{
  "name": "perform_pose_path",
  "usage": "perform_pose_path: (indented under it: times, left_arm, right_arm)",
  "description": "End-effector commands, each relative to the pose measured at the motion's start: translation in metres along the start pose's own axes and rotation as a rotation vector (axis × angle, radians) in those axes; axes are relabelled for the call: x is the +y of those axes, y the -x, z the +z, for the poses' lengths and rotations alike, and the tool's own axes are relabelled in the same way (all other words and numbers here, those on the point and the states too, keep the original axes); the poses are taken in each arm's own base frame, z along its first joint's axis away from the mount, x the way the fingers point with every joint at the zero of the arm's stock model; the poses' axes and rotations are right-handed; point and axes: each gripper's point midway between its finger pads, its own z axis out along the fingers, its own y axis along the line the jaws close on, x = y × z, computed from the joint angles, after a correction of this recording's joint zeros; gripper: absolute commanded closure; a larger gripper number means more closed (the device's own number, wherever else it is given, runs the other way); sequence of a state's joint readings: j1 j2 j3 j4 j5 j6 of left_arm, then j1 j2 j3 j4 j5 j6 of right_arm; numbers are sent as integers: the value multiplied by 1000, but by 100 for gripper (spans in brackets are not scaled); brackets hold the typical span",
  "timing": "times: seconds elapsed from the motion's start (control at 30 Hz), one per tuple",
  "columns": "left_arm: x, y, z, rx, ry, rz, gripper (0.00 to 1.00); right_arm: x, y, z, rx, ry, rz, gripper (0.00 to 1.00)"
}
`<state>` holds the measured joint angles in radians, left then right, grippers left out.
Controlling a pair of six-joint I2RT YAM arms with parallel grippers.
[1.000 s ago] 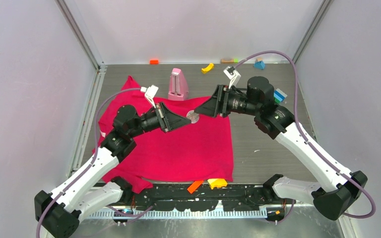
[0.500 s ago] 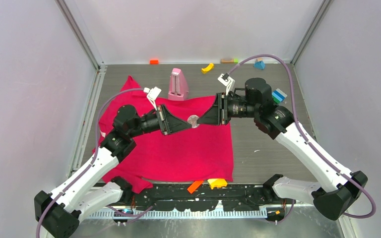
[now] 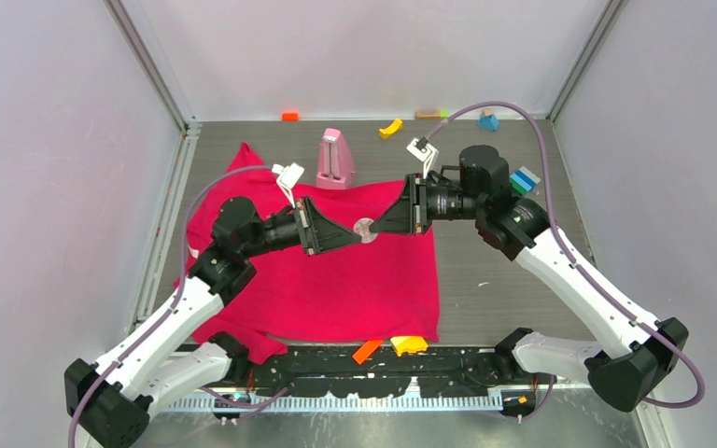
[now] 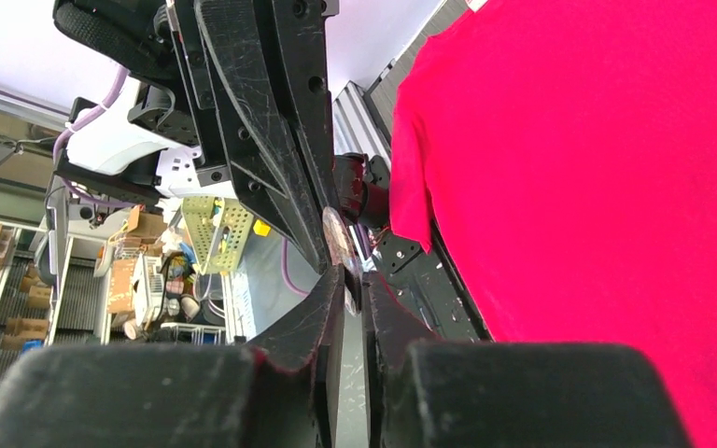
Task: Pin the brooch onto the clothing
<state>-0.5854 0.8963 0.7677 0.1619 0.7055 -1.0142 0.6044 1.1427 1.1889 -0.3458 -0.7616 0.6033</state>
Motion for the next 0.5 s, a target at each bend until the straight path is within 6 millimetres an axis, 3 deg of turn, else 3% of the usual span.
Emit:
perform_pose_path:
  times: [0.0, 0.03, 0.1, 0.17, 0.2, 0.23, 0.27, 0.33, 0.47]
  left_arm:
    - [-19, 8, 1, -4, -60, 39, 100]
    - [-18, 8, 2, -2, -57, 32, 100]
    - [-14, 8, 4, 4, -43, 16, 96]
    - [-6, 10, 4, 2, 7, -10, 60]
    - [0, 12, 2, -8, 44, -22, 35]
    - [10, 13, 0, -21, 97, -47, 21]
    - [24, 13, -6, -30, 172, -91, 12]
    - [45, 19, -17, -75, 284, -150, 4]
    - [69, 29, -36, -173, 342, -336, 0]
  right_arm:
    - [10, 5, 3, -5, 69, -41, 87]
    - [10, 5, 4, -5, 70, -45, 94]
    - [8, 6, 4, -4, 60, -59, 99]
    - [-5, 7, 3, -16, -12, -99, 99]
    - [-12, 7, 3, -19, -46, -155, 99]
    - [-27, 7, 3, -32, -131, -173, 99]
    - [-38, 6, 3, -32, -176, -227, 99]
    - [-62, 13, 3, -69, -286, -288, 99]
    - [-93, 25, 13, -157, -401, -412, 99]
